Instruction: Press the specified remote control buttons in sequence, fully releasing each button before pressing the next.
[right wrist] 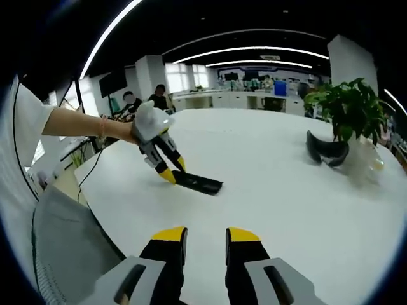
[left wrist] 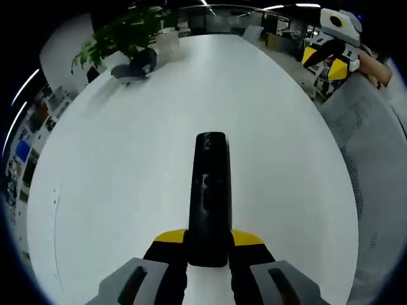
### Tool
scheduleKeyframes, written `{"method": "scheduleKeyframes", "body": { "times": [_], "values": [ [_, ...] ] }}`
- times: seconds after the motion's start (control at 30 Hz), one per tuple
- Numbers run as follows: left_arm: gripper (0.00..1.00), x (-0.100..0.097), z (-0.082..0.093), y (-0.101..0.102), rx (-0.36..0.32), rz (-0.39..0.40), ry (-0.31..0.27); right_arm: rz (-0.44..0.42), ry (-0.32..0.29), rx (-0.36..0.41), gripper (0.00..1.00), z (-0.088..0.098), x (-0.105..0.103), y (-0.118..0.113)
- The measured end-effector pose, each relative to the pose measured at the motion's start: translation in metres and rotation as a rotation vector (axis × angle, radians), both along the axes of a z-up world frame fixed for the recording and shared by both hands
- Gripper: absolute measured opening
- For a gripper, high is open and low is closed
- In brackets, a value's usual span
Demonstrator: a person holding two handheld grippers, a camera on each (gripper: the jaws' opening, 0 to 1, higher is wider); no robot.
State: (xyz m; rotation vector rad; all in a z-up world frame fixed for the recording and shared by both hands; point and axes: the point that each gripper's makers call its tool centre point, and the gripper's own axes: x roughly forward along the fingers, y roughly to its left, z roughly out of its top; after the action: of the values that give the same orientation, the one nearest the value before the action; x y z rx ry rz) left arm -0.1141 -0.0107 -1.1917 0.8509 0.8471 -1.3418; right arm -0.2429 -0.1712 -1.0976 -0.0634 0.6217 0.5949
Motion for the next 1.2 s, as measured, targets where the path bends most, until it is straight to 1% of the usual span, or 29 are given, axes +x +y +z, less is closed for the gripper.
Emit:
{"method": "scheduleKeyframes", "body": {
  "times": [0.13,0.2,0.27,0.33,0.47,0.63,0.77,0.93,1.07,1.17,1.2],
  "values": [
    [0.23,-0.012,-0.001,0.000,-0.002,-0.002,0.012,0.053,0.018,-0.056,0.21,-0.008,-0.004,0.007],
    [0.23,-0.021,-0.002,0.001,-0.006,-0.004,0.021,0.072,0.022,-0.074,0.21,-0.011,-0.006,0.011],
    [0.23,-0.026,-0.002,0.002,-0.009,-0.003,0.022,0.084,0.026,-0.077,0.21,-0.013,-0.006,0.014],
    [0.23,-0.032,-0.002,0.002,-0.013,0.029,0.027,0.092,0.026,-0.078,0.21,-0.013,-0.007,0.016],
    [0.23,-0.045,-0.002,0.002,-0.010,0.029,0.021,0.110,0.033,-0.082,0.21,-0.016,-0.008,0.019],
    [0.23,-0.064,-0.003,0.004,-0.002,-0.005,0.012,0.126,0.030,-0.105,0.19,-0.015,-0.009,0.018],
    [0.23,-0.073,-0.003,0.005,0.010,-0.013,0.009,0.142,0.035,-0.143,0.19,-0.017,-0.009,0.017],
    [0.23,-0.087,-0.003,0.005,0.014,-0.032,0.010,0.184,0.047,-0.168,0.19,-0.020,-0.010,0.024],
    [0.23,-0.099,-0.003,0.004,0.026,-0.051,0.006,0.203,0.049,-0.171,0.19,-0.020,-0.008,0.029],
    [0.23,-0.110,-0.003,0.004,0.034,-0.066,0.005,0.234,0.055,-0.181,0.18,-0.022,-0.007,0.034],
    [0.23,-0.114,-0.004,0.004,0.034,-0.065,0.006,0.259,0.057,-0.194,0.18,-0.024,-0.008,0.037]
  ]
}}
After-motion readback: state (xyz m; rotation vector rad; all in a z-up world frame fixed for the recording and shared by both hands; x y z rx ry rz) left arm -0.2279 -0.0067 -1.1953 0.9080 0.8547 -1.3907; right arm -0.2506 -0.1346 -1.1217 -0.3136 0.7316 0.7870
